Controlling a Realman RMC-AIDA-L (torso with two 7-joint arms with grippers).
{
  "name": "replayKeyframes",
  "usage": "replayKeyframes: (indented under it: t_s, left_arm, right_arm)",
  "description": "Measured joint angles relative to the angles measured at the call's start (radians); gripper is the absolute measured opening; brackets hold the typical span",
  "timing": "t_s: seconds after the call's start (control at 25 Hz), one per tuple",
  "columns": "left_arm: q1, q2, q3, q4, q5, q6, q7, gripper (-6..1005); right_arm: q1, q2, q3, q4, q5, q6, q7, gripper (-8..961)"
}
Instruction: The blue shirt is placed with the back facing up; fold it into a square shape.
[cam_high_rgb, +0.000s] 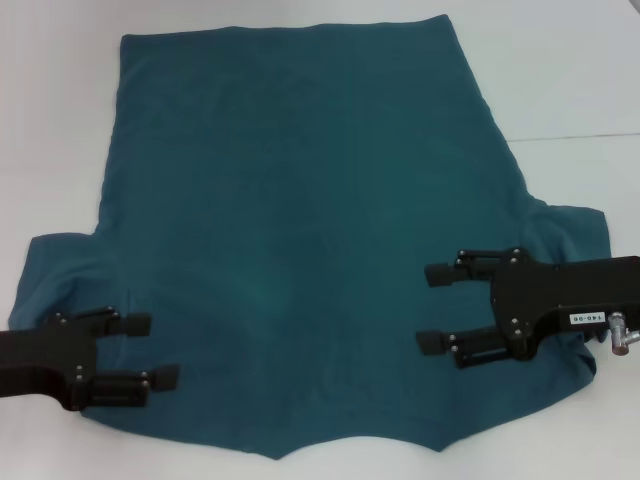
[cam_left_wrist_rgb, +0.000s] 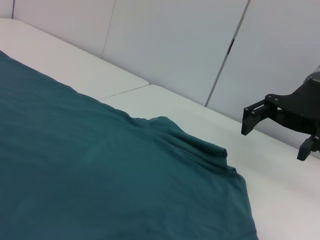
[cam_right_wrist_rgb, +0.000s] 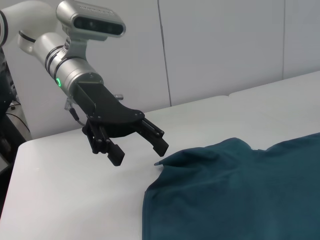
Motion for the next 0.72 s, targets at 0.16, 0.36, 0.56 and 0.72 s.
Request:
replayKeyframes:
  t_s: [0.16, 0.36, 0.56, 0.72]
  left_arm:
    - [0.001, -0.001, 0.0, 0.0, 0.0, -0.001, 0.001, 933]
    - [0.0, -0.002, 0.0, 0.0, 0.0, -0.006, 0.002, 933]
    - [0.0, -0.002, 0.0, 0.0, 0.0, -0.01, 0.002, 933]
    - [0.0, -0.002, 0.0, 0.003, 0.0, -0.031, -0.023, 933]
  right_arm:
    - [0.0, 0.001, -0.001, 0.0, 0.0, 0.0, 0.0, 909]
    - [0.0, 0.001, -0.001, 0.0, 0.0, 0.0, 0.0, 909]
    - [0.0, 0.001, 0.002, 0.0, 0.002, -0.001, 0.0, 909]
    - [0.001, 0.001, 0.002, 0.0, 0.002, 0.0, 0.001, 909]
